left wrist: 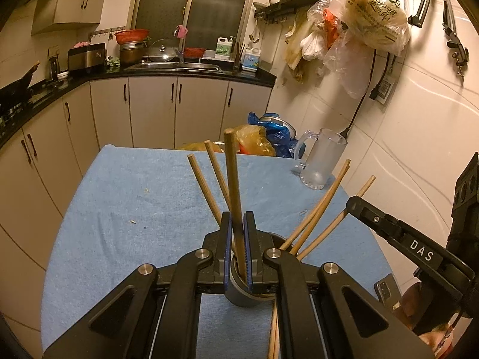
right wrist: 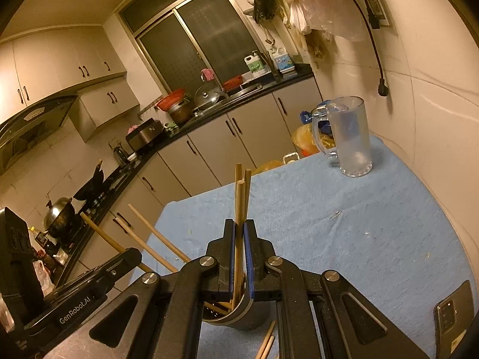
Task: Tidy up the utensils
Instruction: 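Open both grippers to release the chopsticks into the holder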
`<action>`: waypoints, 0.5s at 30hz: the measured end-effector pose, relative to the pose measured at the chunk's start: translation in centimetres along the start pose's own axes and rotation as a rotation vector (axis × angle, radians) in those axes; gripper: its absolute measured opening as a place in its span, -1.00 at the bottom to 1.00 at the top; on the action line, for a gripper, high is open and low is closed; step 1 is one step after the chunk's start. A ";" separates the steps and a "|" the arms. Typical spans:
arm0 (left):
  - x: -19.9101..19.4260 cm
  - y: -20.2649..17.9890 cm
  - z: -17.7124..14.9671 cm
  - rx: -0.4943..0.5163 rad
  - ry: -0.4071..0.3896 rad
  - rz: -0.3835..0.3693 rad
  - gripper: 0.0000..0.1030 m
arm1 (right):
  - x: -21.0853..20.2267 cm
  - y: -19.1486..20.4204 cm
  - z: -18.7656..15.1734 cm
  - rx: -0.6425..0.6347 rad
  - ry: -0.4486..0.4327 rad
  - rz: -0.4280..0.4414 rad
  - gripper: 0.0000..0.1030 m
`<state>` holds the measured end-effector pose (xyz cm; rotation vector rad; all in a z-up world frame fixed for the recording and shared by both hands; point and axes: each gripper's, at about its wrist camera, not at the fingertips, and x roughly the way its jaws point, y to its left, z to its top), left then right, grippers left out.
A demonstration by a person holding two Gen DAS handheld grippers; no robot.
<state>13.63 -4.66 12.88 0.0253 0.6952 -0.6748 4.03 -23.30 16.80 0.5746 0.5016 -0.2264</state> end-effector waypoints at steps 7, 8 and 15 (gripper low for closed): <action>-0.9 0.1 0.0 0.002 -0.030 0.009 -0.50 | -0.9 0.0 0.2 0.003 -0.009 0.005 -0.85; -1.1 0.1 0.0 0.001 -0.033 0.009 -0.50 | -1.2 0.0 0.3 0.004 -0.015 0.007 -0.85; -3.8 -0.2 -1.6 0.014 -0.088 0.078 -0.28 | -4.3 -0.1 -0.8 0.006 -0.040 0.014 -0.83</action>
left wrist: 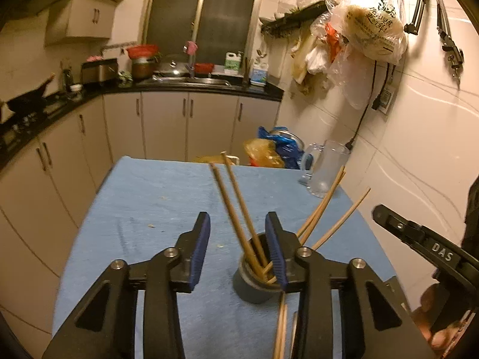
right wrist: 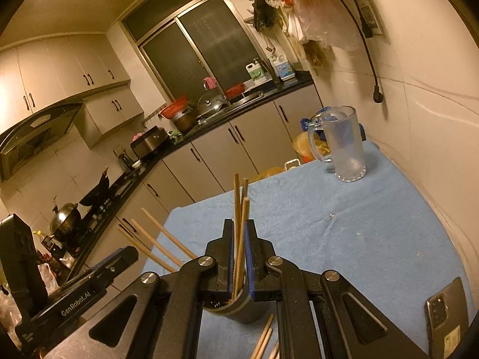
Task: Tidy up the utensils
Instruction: 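Open both grippers to release the chopsticks into the holder, then move both grippers back over the last chopsticks on the towel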
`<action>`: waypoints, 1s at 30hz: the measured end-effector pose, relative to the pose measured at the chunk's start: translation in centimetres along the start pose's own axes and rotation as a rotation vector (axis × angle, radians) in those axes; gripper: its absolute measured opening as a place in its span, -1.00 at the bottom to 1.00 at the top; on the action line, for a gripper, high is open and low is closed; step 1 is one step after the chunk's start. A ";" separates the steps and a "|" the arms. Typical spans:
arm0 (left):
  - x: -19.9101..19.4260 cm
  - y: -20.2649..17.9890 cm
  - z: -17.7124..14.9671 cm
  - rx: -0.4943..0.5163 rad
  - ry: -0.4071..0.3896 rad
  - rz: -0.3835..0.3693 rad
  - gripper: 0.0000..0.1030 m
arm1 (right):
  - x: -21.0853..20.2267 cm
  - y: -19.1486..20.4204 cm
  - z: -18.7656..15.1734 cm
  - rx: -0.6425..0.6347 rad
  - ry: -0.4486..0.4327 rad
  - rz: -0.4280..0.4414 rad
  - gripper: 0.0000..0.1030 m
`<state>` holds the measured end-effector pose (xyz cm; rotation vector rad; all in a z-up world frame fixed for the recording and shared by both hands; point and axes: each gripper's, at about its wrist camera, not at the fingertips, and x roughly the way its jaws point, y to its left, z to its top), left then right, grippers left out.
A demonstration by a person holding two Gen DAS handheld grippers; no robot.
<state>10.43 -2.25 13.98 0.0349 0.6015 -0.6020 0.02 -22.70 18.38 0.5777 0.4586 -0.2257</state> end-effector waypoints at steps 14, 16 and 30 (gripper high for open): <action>-2.3 0.5 -10.8 0.053 0.103 0.082 -0.13 | -1.8 -2.8 -9.2 -0.010 0.159 -0.063 -0.73; -1.9 1.0 -12.5 0.034 0.142 0.087 -0.12 | -1.5 -3.3 -10.4 0.000 0.185 -0.066 -0.73; 0.9 4.4 -19.1 -0.031 0.285 0.119 -0.12 | 0.6 -4.0 -14.3 0.063 0.348 -0.072 -0.73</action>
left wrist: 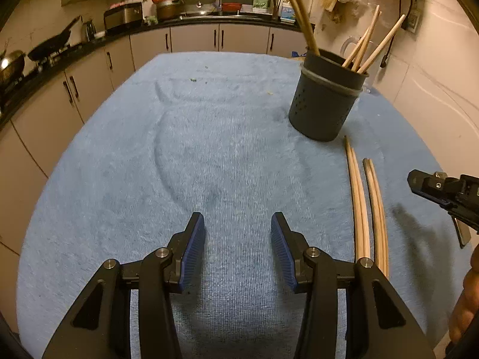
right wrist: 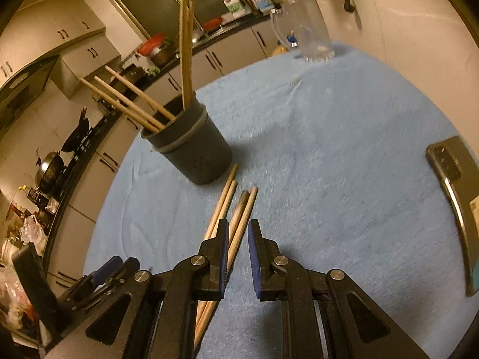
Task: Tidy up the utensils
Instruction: 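Move both grippers back over the last chopsticks on the towel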
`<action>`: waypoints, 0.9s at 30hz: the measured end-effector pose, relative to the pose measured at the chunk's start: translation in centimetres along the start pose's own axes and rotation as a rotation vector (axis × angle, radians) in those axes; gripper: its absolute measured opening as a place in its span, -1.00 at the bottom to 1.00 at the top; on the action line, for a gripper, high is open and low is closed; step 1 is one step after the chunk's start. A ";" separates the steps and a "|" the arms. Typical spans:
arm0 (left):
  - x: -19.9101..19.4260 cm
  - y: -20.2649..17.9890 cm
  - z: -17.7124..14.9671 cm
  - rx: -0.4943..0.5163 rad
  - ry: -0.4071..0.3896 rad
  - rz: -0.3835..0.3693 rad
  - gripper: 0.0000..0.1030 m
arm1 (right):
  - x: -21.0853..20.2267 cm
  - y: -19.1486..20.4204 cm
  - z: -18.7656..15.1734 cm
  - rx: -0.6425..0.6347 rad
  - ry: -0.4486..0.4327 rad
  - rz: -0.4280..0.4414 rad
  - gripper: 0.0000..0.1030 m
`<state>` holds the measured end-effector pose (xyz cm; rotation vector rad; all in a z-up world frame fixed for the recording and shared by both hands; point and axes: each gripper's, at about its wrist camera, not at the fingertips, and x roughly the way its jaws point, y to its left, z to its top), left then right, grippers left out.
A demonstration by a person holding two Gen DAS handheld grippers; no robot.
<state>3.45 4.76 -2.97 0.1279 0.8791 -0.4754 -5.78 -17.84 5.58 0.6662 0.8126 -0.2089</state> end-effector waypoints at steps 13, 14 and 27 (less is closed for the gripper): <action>0.1 0.1 0.3 -0.012 0.005 -0.070 -0.12 | 4.4 0.8 1.4 -0.016 0.133 -0.126 -0.73; 0.0 0.1 0.3 -0.016 0.005 -0.072 -0.12 | 4.9 0.9 1.6 -0.017 0.147 -0.138 -0.73; -0.6 2.6 0.2 -0.153 -0.016 -0.076 -0.12 | 7.8 7.7 -0.5 -0.218 0.272 0.028 -0.67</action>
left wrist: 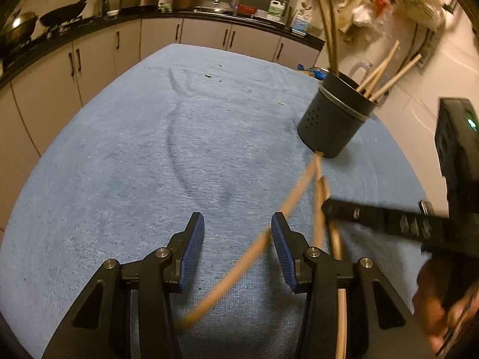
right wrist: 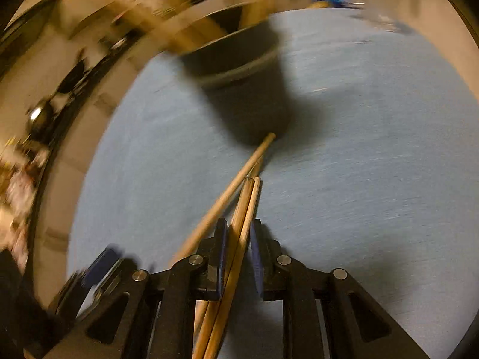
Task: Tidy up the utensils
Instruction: 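Move both grippers back over the last chopsticks on the towel, then close the left gripper on one chopstick while the right gripper grasps another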
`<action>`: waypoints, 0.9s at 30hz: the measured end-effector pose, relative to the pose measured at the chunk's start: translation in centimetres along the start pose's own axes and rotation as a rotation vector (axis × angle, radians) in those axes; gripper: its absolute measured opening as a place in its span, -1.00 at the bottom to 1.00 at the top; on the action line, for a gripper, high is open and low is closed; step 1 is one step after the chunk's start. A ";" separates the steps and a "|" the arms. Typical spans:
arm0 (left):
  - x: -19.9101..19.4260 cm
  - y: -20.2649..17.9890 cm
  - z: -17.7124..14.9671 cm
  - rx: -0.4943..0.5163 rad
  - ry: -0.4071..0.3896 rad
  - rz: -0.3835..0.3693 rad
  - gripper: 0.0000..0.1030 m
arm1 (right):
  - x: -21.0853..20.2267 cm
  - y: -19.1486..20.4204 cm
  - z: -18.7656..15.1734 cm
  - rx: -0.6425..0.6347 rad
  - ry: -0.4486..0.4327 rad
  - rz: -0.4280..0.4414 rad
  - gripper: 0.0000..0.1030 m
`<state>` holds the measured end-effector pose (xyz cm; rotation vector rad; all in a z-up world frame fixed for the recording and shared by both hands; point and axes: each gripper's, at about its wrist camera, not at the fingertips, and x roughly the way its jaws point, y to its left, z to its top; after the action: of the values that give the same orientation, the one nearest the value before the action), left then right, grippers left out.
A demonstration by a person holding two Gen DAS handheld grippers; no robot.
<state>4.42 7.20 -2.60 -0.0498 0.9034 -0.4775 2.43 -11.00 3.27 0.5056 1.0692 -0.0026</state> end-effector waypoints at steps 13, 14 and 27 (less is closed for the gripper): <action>0.0 0.9 0.0 0.013 0.042 -0.014 -0.12 | -2.3 -1.4 -1.3 -0.009 -0.010 0.009 -0.97; -0.1 1.0 0.0 0.012 0.041 -0.011 -0.12 | -2.2 -1.1 -1.1 -0.018 -0.008 0.009 -0.97; -0.8 1.4 -0.4 0.022 0.041 -0.025 -0.12 | -0.4 1.4 -1.4 -0.123 0.032 -0.069 -0.78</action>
<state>4.24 8.80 -2.60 -0.0312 0.9380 -0.5133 1.40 -9.27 3.62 0.3589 1.1106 0.0100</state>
